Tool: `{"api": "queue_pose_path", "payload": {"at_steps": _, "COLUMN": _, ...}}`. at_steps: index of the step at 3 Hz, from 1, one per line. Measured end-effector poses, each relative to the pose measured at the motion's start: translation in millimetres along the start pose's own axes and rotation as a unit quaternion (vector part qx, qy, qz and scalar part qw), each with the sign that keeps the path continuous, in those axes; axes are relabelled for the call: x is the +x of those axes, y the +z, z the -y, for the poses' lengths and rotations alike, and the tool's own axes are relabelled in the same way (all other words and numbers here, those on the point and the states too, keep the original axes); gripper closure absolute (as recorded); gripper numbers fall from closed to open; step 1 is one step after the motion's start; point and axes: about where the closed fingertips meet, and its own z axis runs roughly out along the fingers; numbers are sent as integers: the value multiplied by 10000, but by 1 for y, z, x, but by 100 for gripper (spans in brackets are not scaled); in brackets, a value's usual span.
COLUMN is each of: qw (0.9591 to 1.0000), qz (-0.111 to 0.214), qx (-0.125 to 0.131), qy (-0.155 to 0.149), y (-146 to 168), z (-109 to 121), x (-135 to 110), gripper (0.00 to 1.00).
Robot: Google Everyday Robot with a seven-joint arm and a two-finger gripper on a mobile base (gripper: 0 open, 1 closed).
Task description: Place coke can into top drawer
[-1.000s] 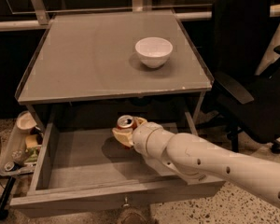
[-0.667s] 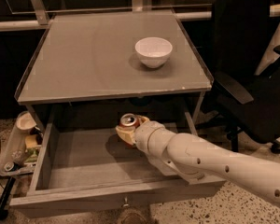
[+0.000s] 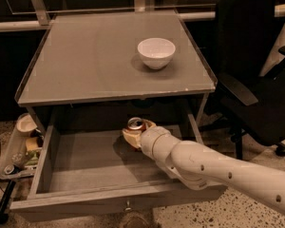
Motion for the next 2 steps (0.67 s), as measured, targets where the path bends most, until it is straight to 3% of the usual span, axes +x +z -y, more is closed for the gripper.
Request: {"api": "queue_pose_path", "payload": {"at_steps": 2, "qw": 10000, "qz": -54, "qx": 15, "qy": 80, "y": 3, "z": 2, "x": 10, "gripper": 100}}
